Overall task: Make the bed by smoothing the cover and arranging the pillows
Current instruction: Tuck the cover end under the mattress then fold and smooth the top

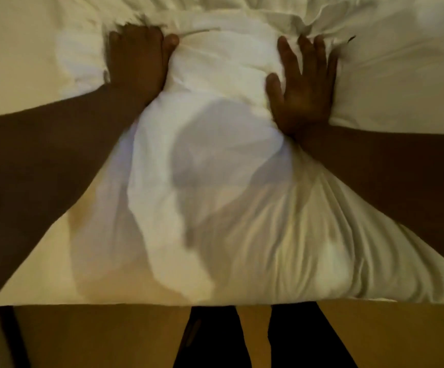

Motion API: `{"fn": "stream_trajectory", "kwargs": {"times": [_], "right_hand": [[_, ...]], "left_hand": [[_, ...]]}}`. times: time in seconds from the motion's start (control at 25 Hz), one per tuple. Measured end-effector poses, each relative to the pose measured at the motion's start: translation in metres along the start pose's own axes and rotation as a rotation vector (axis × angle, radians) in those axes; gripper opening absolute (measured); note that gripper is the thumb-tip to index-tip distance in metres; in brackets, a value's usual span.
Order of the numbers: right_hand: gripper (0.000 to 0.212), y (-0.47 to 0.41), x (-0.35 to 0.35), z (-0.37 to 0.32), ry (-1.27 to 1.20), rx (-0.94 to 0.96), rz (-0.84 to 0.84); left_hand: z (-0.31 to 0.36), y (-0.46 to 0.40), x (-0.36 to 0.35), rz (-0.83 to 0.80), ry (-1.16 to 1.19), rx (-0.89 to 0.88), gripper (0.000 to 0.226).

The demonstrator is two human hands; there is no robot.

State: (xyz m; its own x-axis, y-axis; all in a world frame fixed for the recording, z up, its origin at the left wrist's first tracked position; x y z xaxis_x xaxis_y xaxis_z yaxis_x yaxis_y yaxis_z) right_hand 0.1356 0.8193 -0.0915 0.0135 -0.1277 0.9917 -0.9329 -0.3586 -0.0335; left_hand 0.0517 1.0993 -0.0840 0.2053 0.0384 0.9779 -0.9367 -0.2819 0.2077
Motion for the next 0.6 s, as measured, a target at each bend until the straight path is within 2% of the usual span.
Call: {"fn": "stream_trajectory", "kwargs": {"times": [0.08,0.16,0.24,0.32,0.4,0.48,0.6], "right_hand": [[0.064,0.006,0.014,0.006,0.000,-0.020,-0.138],[0.064,0.024,0.038,0.007,-0.009,-0.003,-0.242],[0.061,0.059,0.075,0.013,0.036,0.059,-0.222],[0.059,0.094,0.114,0.055,0.066,0.027,-0.139],[0.061,0.121,0.139,0.126,0.126,-0.098,-0.118],[0.065,0.133,0.143,0.186,0.169,-0.229,-0.172],[0.067,0.131,0.116,0.212,0.104,-0.325,-0.276]], "left_hand": [[0.007,0.026,0.032,0.017,-0.002,0.083,0.052],[0.031,0.076,0.072,0.105,0.049,0.133,0.061],[0.078,0.137,0.093,0.086,0.125,0.025,0.075],[0.116,0.193,0.077,-0.098,0.105,-0.107,0.082],[0.113,0.227,0.051,-0.209,0.111,-0.014,0.081],[0.097,0.237,0.032,-0.200,0.149,0.113,0.080],[0.103,0.232,0.017,-0.220,0.115,0.102,0.081]]}}
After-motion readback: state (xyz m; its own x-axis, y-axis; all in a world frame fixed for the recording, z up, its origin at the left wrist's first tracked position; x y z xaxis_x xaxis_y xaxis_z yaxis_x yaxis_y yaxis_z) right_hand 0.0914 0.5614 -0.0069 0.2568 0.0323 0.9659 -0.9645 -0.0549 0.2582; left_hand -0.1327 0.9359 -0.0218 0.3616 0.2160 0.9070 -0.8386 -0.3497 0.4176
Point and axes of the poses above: each hand's wrist, its own y-axis away from the middle knuckle, its own x-axis out of the back of the hand, z = x × y, the point moved 9 cm from there along -y, towards the middle knuckle, and after that the axes turned 9 degrees about -x, right-handed, at the moved point
